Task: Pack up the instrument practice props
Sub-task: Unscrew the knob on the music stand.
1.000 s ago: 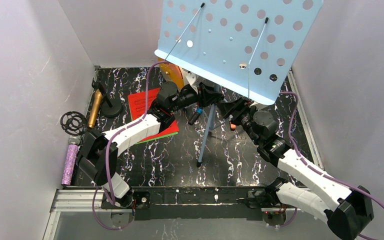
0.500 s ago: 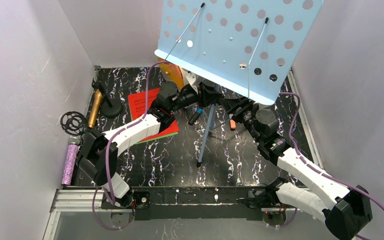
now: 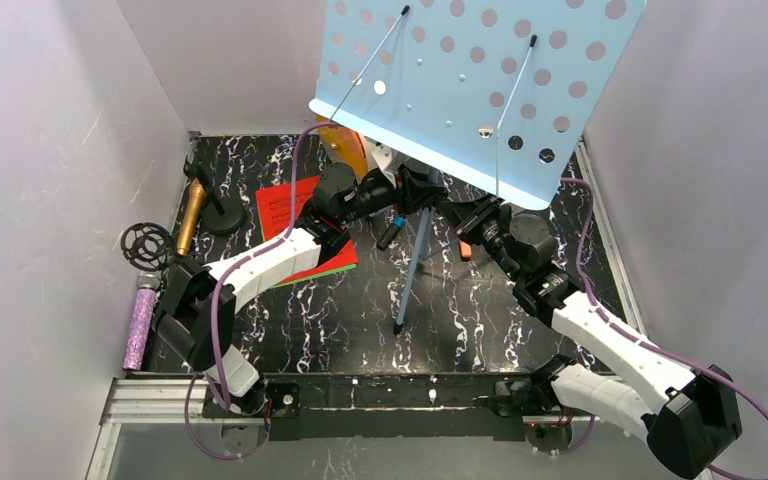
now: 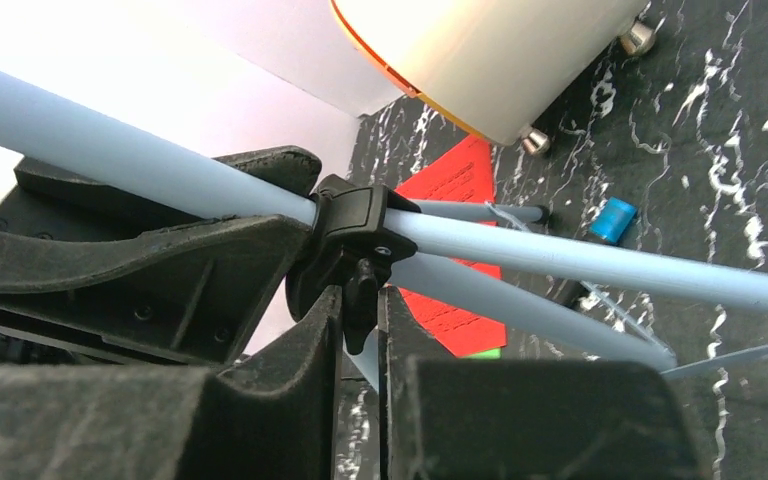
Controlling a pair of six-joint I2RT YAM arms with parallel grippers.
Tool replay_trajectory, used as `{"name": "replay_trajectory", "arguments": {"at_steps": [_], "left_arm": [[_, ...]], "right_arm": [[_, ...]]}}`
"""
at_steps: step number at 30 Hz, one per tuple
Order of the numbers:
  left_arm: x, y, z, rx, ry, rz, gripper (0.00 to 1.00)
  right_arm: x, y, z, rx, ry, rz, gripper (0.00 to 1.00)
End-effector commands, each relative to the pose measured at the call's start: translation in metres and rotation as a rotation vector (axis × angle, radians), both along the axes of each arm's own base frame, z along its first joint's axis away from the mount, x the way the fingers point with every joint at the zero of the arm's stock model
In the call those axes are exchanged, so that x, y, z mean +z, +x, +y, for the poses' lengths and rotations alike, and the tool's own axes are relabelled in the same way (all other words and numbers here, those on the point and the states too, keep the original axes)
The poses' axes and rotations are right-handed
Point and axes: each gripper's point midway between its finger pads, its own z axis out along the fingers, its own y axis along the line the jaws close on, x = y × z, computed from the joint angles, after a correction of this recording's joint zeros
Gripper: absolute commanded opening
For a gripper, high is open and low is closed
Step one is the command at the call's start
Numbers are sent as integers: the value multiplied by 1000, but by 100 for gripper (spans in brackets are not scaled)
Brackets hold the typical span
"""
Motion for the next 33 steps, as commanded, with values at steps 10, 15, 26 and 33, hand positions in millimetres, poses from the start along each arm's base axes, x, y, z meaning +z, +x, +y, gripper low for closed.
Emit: {"name": "replay_trajectory", "arguments": {"at_steps": [10, 15, 26, 33], "left_arm": [[-97, -9, 5, -3, 201, 283, 0], [-99, -9, 4, -6, 202, 290, 0], [-99, -10, 4, -5, 203, 292, 0], [-97, -9, 5, 3, 203, 288, 0]], "right_arm": [[13, -14, 13, 359, -888, -769, 1], [-6, -12, -1, 398, -1352, -1139, 1], [-31, 25, -23, 405, -2395, -1526, 1], [-15, 21, -15, 384, -2367, -1551, 8]]}}
